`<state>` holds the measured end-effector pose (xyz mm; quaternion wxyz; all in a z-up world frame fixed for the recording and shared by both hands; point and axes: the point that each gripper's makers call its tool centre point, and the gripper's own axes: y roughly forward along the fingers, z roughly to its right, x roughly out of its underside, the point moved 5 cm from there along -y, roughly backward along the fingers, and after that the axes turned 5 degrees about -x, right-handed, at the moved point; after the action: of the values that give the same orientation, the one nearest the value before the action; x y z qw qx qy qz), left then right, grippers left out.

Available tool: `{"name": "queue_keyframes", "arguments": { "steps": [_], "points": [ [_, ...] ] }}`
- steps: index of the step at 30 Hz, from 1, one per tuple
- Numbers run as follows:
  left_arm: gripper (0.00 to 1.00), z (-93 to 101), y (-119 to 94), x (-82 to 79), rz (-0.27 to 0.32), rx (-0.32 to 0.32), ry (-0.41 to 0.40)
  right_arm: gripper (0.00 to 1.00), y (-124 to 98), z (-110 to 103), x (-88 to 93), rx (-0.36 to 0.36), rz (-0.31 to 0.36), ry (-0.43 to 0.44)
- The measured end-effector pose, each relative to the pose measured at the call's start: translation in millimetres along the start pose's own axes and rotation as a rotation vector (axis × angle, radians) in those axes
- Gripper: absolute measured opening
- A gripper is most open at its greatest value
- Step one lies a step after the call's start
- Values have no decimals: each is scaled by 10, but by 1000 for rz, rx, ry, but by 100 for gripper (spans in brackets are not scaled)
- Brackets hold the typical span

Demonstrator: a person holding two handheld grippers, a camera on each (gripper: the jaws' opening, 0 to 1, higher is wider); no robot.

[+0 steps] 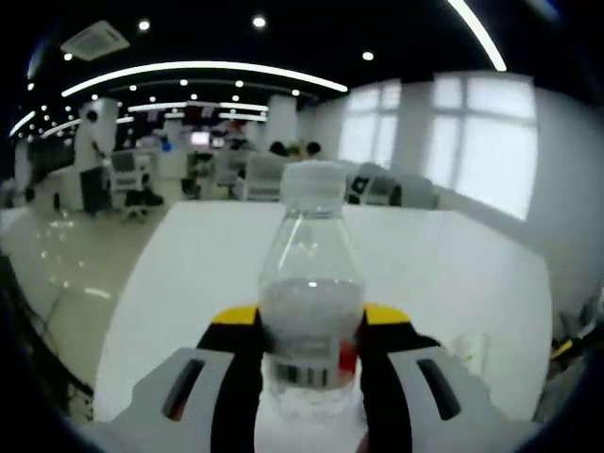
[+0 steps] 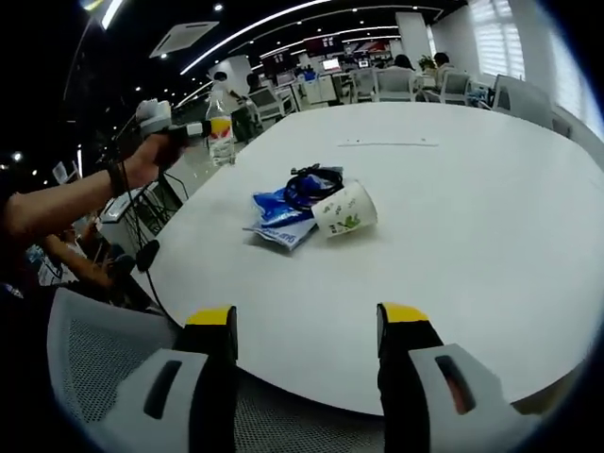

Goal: Arrange the tabletop items into an orderly group along one side of the table until the central work area is clear of visible clutter.

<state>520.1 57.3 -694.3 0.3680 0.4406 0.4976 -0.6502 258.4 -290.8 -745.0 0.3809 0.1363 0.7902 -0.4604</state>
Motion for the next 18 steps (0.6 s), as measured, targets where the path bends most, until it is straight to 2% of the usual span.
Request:
{"name": "queue_keyframes", "arguments": {
  "steps": [6, 11, 18],
  "points": [
    [35, -221, 268, 175, 10, -65, 18, 60, 47, 32, 43, 0, -33, 11],
    [35, -358, 396, 296, 13, -102, 8, 60, 88, -8, 74, -15, -68, -2],
    [35, -395, 471, 481, -3, -113, -7, 60, 129, -69, 111, -36, -111, -42]
  ]
}}
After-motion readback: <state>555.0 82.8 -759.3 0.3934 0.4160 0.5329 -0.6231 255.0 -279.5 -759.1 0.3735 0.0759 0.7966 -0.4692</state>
